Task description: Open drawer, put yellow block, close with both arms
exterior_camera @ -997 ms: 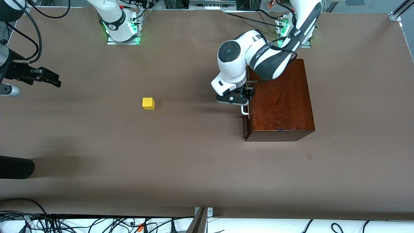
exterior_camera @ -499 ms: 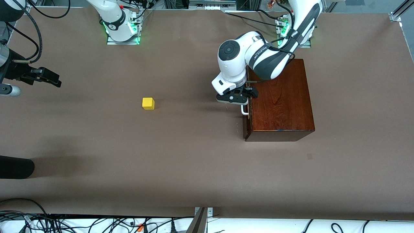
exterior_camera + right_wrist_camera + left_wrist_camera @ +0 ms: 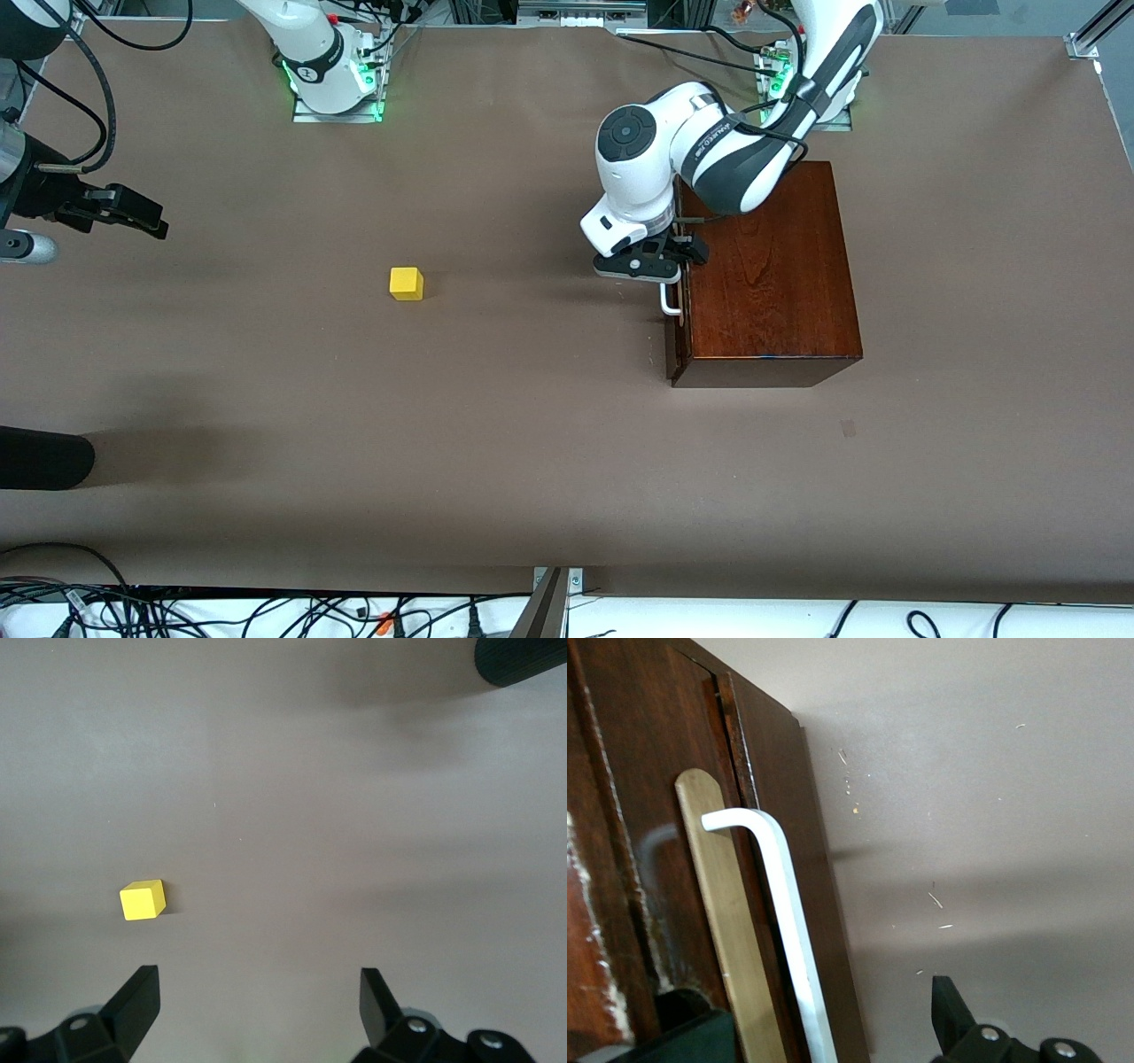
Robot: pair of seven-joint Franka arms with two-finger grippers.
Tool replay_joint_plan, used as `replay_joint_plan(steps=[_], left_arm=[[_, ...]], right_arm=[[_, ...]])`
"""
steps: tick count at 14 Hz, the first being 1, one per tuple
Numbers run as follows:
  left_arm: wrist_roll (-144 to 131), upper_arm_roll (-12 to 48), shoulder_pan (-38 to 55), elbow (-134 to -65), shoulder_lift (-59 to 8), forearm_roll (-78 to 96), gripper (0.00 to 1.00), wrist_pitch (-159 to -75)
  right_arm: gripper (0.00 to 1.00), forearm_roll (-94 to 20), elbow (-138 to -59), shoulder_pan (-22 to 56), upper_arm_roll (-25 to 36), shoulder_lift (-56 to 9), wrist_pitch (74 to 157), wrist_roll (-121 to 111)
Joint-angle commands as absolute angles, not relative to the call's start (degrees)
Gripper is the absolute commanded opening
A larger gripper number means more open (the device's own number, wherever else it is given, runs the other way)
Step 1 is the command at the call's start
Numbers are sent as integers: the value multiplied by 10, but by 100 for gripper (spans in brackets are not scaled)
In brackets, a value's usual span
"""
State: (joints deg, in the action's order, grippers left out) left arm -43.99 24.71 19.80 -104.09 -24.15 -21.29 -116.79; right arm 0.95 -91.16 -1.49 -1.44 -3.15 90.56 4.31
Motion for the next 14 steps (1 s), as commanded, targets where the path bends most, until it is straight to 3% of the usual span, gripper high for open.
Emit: replay_joint_plan(steps=[1,14], left_arm=[[-457,259,200,-1043,-232,-221,100,-1150],[-460,257,208,-1035,-247,-240,100,-1147]], right_arm=[[100,11,-904,-23,-23,-32,904,44],[100,12,-904,-23,-23,-32,904,44]])
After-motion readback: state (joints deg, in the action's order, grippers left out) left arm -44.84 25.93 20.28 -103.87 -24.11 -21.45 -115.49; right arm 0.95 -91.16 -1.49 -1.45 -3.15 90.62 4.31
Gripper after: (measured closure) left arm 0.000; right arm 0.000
